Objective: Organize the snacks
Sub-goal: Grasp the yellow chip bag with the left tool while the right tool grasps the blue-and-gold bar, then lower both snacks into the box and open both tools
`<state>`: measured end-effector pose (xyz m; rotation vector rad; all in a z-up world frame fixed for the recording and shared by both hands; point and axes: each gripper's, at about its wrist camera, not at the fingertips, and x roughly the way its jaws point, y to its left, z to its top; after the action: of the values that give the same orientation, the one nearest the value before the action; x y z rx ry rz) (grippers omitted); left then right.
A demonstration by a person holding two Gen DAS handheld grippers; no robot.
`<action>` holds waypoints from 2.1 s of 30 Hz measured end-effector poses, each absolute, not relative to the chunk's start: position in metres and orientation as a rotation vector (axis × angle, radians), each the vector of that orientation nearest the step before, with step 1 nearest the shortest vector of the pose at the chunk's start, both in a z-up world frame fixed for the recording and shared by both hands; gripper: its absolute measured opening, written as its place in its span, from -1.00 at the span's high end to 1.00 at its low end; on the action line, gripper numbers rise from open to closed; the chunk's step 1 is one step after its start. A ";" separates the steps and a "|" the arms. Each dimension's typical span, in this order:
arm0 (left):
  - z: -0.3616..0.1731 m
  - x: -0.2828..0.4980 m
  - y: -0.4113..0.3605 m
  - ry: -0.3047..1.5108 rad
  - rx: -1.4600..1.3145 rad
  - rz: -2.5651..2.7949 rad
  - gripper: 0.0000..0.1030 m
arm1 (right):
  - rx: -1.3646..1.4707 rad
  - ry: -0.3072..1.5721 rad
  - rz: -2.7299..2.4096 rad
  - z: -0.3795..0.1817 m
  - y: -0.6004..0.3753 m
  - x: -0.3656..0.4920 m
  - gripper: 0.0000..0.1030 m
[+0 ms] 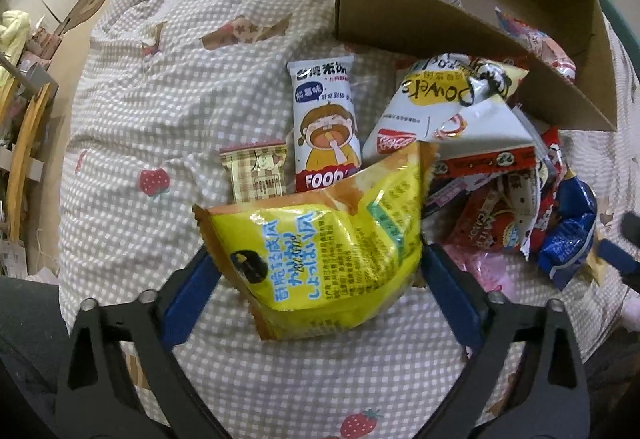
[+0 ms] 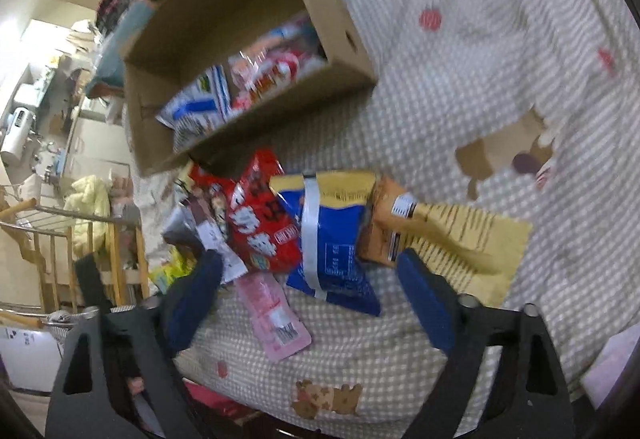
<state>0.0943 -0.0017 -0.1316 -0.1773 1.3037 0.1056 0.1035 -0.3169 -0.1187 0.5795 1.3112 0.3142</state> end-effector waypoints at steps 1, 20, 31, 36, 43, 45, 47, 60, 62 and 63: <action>-0.131 0.094 0.000 1.304 -0.181 0.099 -0.68 | 0.569 1.323 0.308 -0.122 -0.314 0.105 -0.58; -0.101 0.071 0.007 1.252 -0.193 0.008 0.15 | 0.430 1.358 0.286 -0.134 -0.294 0.111 0.43; -0.074 0.048 0.012 1.182 -0.193 0.026 0.15 | 0.434 1.268 0.391 -0.103 -0.296 0.085 0.46; -0.041 0.044 0.014 1.089 -0.197 0.006 0.16 | 0.409 1.113 0.485 -0.067 -0.292 0.076 0.46; -0.004 0.064 0.012 0.985 -0.118 -0.033 0.15 | 0.359 0.947 0.515 -0.029 -0.288 0.072 0.46; -0.003 0.073 0.011 0.992 -0.110 -0.049 0.15 | 0.335 0.932 0.508 -0.026 -0.288 0.074 0.46; -0.003 0.084 0.010 0.997 -0.098 -0.059 0.15 | 0.310 0.913 0.497 -0.023 -0.287 0.077 0.46; 0.004 0.158 -0.012 0.979 -0.012 -0.118 0.15 | 0.238 0.884 0.470 -0.011 -0.278 0.138 0.46; 0.004 0.170 -0.018 0.980 0.002 -0.131 0.15 | 0.223 0.881 0.471 -0.010 -0.275 0.150 0.46; 0.004 0.176 -0.022 0.978 0.011 -0.139 0.15 | 0.215 0.881 0.471 -0.009 -0.273 0.158 0.46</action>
<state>0.1757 -0.0222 0.0039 0.0111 0.9779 -0.1395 0.1581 -0.2730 -0.0094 0.2152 0.8806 0.4713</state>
